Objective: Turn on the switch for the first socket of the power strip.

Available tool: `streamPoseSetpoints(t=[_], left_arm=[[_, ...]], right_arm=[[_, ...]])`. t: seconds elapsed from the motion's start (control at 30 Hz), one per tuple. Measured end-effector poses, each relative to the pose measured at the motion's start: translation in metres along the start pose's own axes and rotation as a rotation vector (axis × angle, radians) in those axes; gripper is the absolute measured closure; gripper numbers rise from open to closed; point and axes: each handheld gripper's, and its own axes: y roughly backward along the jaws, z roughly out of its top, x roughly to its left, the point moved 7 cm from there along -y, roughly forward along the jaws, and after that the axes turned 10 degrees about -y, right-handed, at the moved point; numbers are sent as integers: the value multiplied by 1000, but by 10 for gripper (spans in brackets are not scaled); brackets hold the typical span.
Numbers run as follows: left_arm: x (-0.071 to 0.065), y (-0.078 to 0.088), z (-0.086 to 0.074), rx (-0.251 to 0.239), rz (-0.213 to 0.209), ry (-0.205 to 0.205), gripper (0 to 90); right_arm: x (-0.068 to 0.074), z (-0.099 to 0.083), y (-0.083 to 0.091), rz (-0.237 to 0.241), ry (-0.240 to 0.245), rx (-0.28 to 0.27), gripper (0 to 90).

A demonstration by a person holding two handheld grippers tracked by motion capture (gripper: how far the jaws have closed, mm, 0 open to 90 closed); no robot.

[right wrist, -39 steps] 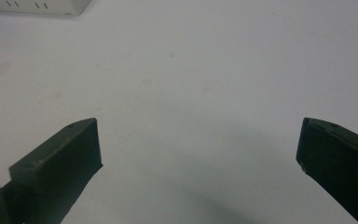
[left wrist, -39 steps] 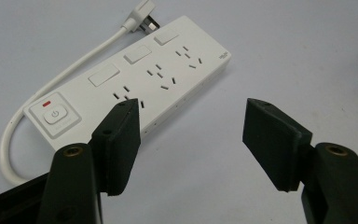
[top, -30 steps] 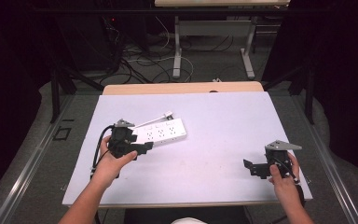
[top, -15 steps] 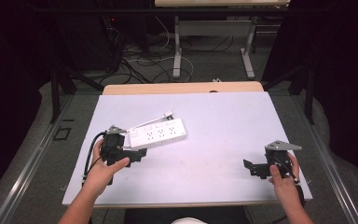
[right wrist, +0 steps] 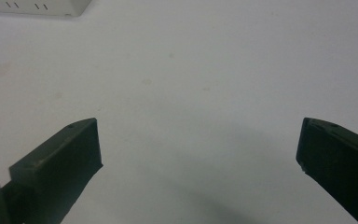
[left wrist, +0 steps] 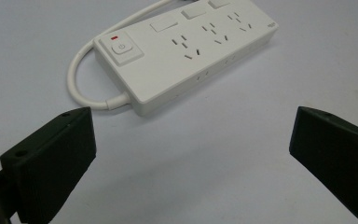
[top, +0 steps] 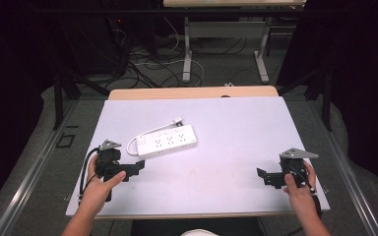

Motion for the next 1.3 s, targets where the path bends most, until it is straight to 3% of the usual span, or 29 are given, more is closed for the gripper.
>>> streamPoseSetpoints(t=[0.47, 0.67, 0.8, 0.93, 1.3], left_arm=[[15, -4, -31, 2, 45, 12, 4], [29, -9, -43, 5, 92, 6, 4], [34, -9, -47, -18, 86, 46, 4], [39, -10, -50, -25, 92, 52, 4], [57, -10, -61, -15, 117, 122, 4]], right_arm=[[-1, 0, 0, -5, 3, 1, 0], [-2, -1, 0, -6, 5, 2, 0], [-2, -1, -1, -9, -1, -3, 0], [-4, -1, 0, -6, -6, 6, 0], [-5, -2, -1, -7, -13, 7, 0]])
